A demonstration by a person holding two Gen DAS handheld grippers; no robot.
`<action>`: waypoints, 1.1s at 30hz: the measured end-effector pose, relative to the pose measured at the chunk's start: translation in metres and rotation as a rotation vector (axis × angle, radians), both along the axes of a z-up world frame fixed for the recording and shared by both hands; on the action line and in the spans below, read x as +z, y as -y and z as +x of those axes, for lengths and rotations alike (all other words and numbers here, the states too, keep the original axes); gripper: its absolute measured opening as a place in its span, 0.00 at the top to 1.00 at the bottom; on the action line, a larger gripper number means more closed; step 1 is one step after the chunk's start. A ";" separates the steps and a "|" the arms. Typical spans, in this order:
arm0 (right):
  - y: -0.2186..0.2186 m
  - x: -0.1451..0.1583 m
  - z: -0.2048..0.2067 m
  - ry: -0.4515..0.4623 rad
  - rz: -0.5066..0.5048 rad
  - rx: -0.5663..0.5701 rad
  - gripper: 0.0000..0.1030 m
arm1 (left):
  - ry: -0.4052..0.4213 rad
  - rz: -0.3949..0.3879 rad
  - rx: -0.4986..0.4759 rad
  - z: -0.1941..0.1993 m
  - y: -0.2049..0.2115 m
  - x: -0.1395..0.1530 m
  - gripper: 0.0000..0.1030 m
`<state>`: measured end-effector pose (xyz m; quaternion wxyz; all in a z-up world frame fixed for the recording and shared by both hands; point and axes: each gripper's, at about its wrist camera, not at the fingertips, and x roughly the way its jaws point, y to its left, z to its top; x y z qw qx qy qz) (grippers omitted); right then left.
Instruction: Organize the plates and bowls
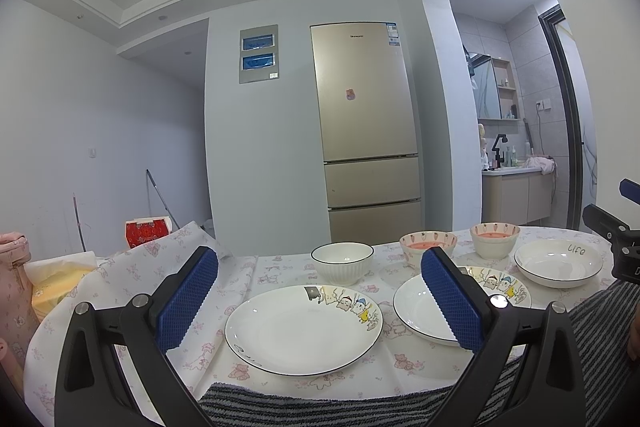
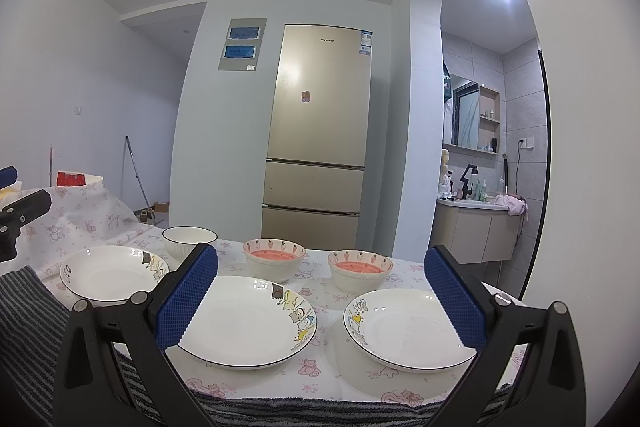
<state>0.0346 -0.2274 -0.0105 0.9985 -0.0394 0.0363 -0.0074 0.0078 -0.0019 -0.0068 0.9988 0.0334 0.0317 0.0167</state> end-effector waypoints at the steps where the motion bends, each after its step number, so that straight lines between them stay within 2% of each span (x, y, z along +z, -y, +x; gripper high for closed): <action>1: 0.000 0.000 0.000 0.000 0.000 0.000 0.00 | 0.000 0.001 -0.002 0.000 0.000 0.000 0.00; 8: 0.003 0.004 -0.002 0.017 0.011 -0.001 0.00 | 0.019 0.014 0.002 -0.003 0.003 0.002 0.00; 12: 0.006 0.009 0.000 0.009 0.020 -0.008 0.00 | 0.070 0.067 0.030 -0.018 0.012 0.008 0.00; 14: 0.007 0.011 0.001 0.006 0.019 -0.015 0.00 | 0.057 0.106 0.019 -0.020 0.019 0.013 0.00; 16: 0.006 0.013 0.000 0.010 0.011 -0.017 0.00 | 0.033 0.105 -0.017 -0.022 0.021 0.019 0.00; 20: -0.003 0.024 0.001 0.001 -0.047 -0.077 0.00 | 0.029 0.129 -0.019 -0.027 0.027 0.033 0.00; 22: -0.004 0.033 0.002 -0.012 -0.040 -0.088 0.00 | 0.027 0.110 -0.018 -0.029 0.027 0.047 0.00; 26: 0.010 0.057 0.005 -0.083 0.084 -0.034 0.00 | 0.039 0.035 -0.043 -0.036 0.022 0.073 0.00; 29: 0.017 0.073 0.005 -0.097 0.158 -0.002 0.00 | 0.066 0.023 -0.024 -0.036 0.020 0.093 0.00; 33: 0.016 0.096 0.009 -0.090 0.152 -0.013 0.00 | 0.060 -0.019 -0.027 -0.032 0.015 0.117 0.00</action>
